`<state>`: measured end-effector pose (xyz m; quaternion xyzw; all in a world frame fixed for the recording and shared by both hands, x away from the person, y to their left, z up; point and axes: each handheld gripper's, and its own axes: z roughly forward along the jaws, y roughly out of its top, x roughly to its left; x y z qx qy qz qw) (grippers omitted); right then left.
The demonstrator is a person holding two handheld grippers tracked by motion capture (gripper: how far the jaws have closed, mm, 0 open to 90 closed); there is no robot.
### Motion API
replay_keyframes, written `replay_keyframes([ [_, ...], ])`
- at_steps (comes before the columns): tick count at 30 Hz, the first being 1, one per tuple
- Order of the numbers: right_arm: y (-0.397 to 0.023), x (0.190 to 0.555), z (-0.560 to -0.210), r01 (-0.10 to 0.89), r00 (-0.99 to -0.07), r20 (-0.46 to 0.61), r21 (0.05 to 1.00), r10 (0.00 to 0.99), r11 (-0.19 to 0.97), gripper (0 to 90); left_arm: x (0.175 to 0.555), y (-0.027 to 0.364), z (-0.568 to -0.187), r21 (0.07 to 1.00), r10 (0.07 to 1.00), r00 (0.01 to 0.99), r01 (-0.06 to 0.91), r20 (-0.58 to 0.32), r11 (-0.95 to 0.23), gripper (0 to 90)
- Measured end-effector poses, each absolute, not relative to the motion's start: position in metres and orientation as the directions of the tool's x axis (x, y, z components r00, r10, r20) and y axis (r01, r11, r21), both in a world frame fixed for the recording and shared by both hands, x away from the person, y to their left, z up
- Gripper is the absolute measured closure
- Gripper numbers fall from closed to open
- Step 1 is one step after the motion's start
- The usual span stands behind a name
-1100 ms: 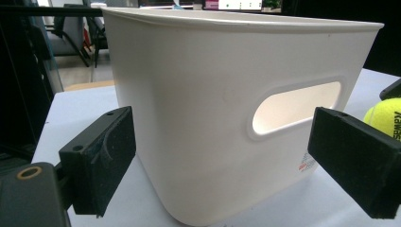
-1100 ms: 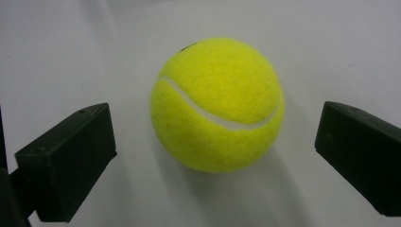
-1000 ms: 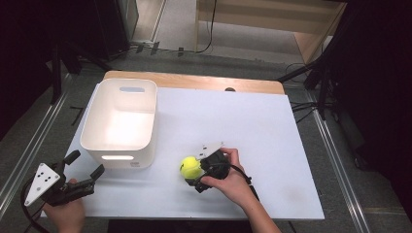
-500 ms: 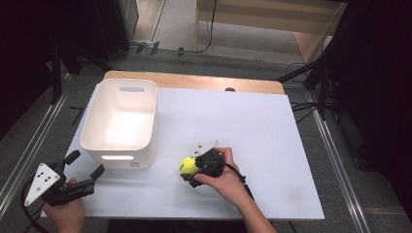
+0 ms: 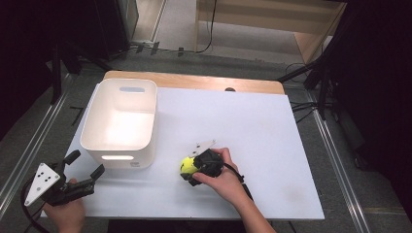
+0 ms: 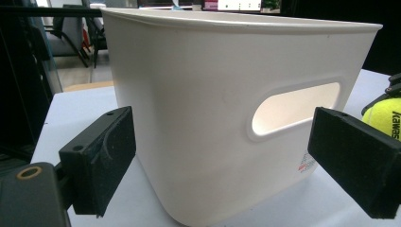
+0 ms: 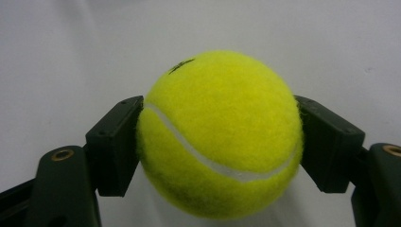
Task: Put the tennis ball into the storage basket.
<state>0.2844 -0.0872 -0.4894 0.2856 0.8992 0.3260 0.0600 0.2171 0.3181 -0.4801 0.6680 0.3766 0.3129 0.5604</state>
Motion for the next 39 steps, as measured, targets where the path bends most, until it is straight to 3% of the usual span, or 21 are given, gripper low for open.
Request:
replay_keyframes([
  [39, -0.079, 0.304, -0.437, 0.427, -0.861, 0.086, 0.658, 0.502, 0.620, 23.8, 0.217, 0.319, -0.480, 0.985, 0.854, 0.520, 0.150, -0.010, -0.080, 8.4],
])
